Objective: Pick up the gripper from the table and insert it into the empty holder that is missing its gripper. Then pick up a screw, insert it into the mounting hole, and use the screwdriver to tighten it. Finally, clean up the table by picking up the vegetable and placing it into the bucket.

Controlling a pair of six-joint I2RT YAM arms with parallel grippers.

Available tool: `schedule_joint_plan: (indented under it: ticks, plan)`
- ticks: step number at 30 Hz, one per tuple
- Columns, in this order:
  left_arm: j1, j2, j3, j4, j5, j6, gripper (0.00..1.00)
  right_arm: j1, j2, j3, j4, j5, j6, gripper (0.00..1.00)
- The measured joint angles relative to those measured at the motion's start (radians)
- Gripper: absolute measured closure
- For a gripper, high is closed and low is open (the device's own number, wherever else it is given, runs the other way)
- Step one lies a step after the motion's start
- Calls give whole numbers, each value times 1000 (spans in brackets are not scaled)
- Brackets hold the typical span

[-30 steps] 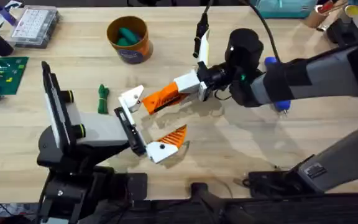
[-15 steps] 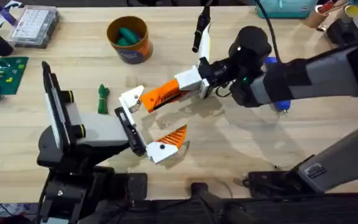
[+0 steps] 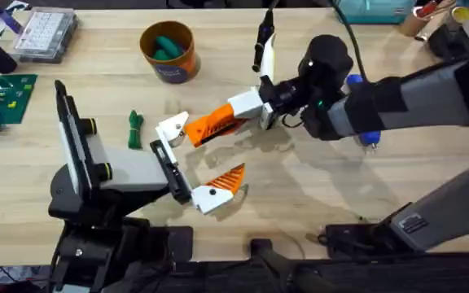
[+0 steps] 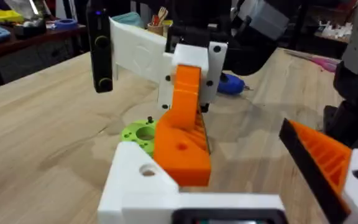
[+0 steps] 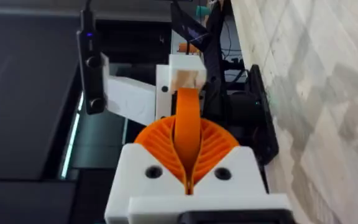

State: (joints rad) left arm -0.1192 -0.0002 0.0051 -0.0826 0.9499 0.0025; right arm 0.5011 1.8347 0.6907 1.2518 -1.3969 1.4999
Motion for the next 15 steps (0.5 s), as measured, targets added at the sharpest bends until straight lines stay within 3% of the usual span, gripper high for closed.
schedule_joint_plan:
  ticks: [15]
  plan:
    - [0,0,0,0,0,0,13,8,0,0,2,43,-1,982]
